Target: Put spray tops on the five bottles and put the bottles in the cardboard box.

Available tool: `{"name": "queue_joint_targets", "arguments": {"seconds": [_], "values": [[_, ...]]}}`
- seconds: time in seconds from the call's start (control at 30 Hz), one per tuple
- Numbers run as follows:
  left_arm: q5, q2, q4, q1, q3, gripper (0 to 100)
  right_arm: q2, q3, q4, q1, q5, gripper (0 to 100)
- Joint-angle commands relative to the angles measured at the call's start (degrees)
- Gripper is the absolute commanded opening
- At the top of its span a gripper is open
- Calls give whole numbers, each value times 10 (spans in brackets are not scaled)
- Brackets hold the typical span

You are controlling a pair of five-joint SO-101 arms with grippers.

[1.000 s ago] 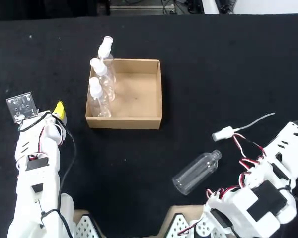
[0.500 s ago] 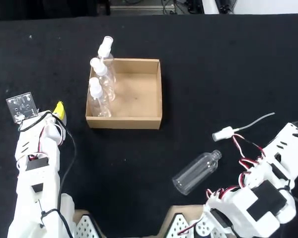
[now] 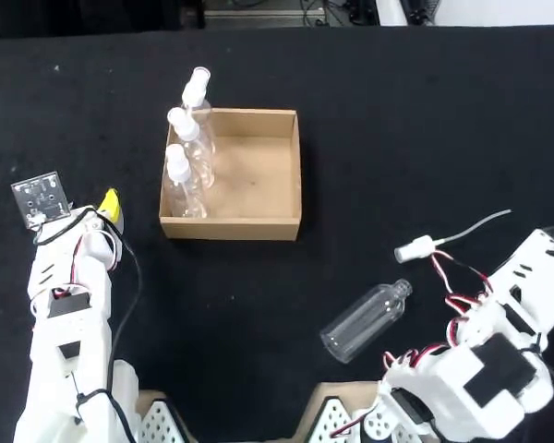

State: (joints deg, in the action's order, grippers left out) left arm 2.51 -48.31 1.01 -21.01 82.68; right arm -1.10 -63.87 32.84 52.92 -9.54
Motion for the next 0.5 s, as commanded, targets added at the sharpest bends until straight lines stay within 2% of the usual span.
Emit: {"name": "queue_joint_targets", "arguments": {"seconds": [0.0, 0.47], "values": [[-5, -2, 11, 7, -3, 202, 15, 44, 17, 1, 4, 279], [-5, -2, 12, 7, -3, 202, 16, 49, 34, -4, 4, 279]]}}
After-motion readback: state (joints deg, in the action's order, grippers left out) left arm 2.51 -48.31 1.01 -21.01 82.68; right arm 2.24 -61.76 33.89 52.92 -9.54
